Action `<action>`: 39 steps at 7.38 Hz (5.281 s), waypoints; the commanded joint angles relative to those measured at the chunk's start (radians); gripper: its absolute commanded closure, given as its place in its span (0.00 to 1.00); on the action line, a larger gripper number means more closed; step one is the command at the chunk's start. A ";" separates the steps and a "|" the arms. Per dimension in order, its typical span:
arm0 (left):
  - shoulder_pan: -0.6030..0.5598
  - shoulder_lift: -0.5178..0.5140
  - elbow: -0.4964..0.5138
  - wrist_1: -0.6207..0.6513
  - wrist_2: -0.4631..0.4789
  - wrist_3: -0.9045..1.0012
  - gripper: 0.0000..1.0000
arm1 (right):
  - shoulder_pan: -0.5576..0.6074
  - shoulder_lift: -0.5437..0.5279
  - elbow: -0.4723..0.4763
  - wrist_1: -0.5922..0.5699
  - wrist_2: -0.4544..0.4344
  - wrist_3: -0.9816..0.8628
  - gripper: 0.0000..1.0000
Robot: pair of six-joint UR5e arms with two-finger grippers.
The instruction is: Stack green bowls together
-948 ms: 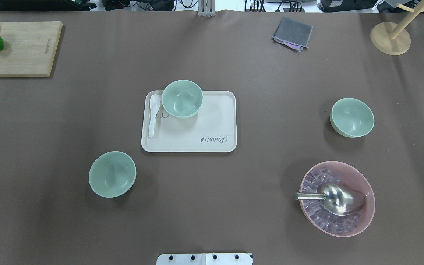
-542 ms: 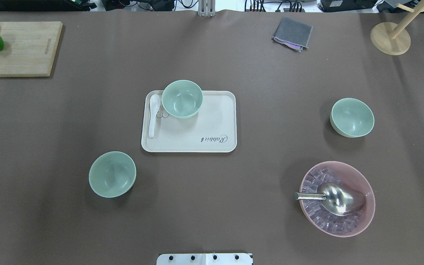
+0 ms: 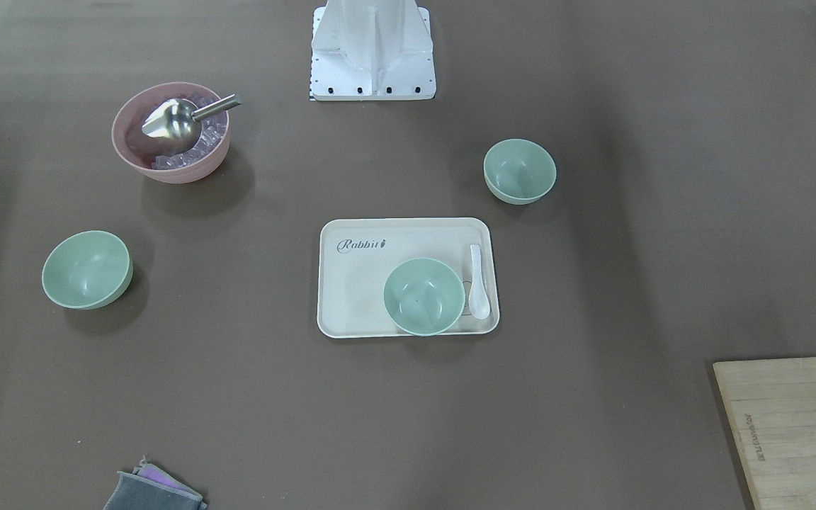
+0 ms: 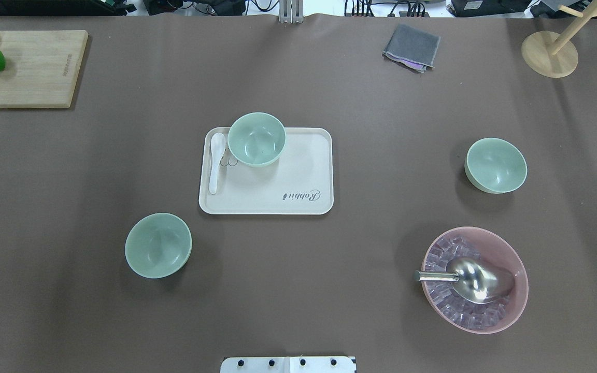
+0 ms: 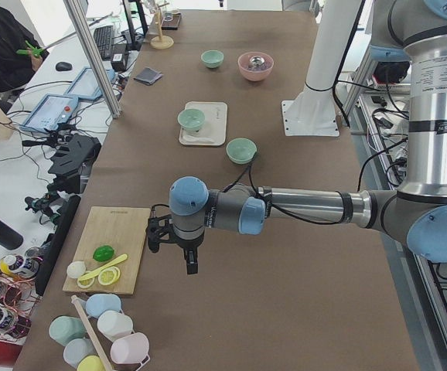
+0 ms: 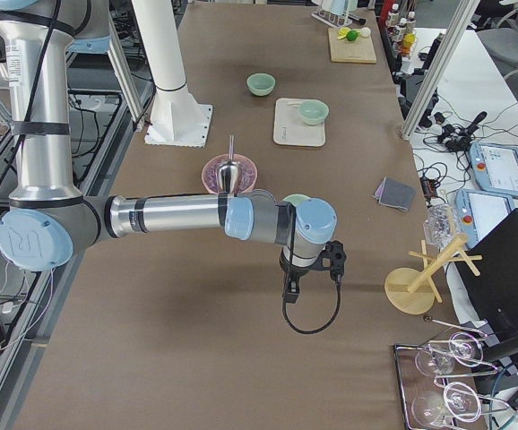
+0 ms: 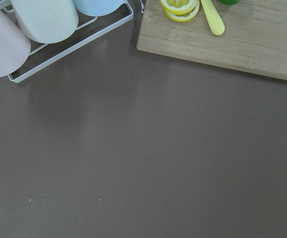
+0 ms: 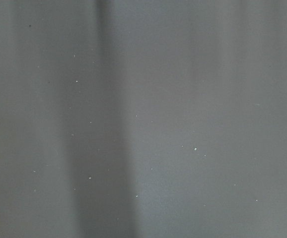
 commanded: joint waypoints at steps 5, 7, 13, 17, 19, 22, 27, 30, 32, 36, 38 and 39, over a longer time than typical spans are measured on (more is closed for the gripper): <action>0.000 0.000 0.002 -0.001 0.002 0.000 0.02 | 0.000 0.006 -0.001 -0.002 -0.001 0.000 0.00; 0.000 0.002 0.002 -0.002 -0.001 0.000 0.02 | 0.000 0.006 0.002 0.003 0.002 0.000 0.00; 0.000 0.000 0.002 -0.002 0.000 0.000 0.02 | 0.000 0.015 0.001 0.002 -0.001 0.000 0.00; 0.002 -0.047 -0.030 -0.002 -0.004 0.000 0.02 | 0.000 0.049 0.008 0.002 -0.001 0.006 0.00; 0.081 -0.104 -0.060 -0.005 0.005 -0.003 0.02 | -0.008 0.093 0.021 -0.003 -0.016 0.018 0.00; 0.152 -0.104 -0.180 -0.010 -0.009 -0.135 0.02 | -0.075 0.153 0.022 0.000 -0.016 0.139 0.00; 0.316 -0.193 -0.194 -0.013 -0.050 -0.452 0.02 | -0.248 0.254 0.022 0.020 -0.062 0.311 0.00; 0.496 -0.193 -0.316 -0.013 0.111 -0.599 0.02 | -0.314 0.257 0.022 0.098 -0.061 0.423 0.00; 0.608 -0.195 -0.379 -0.013 0.148 -0.726 0.02 | -0.371 0.285 0.022 0.135 -0.076 0.593 0.00; 0.877 -0.224 -0.364 -0.030 0.344 -0.895 0.03 | -0.408 0.288 0.018 0.135 -0.084 0.597 0.00; 0.955 -0.224 -0.311 -0.114 0.411 -0.949 0.03 | -0.416 0.291 0.011 0.135 -0.084 0.597 0.00; 0.972 -0.224 -0.304 -0.114 0.421 -0.952 0.03 | -0.417 0.294 0.010 0.135 -0.085 0.597 0.00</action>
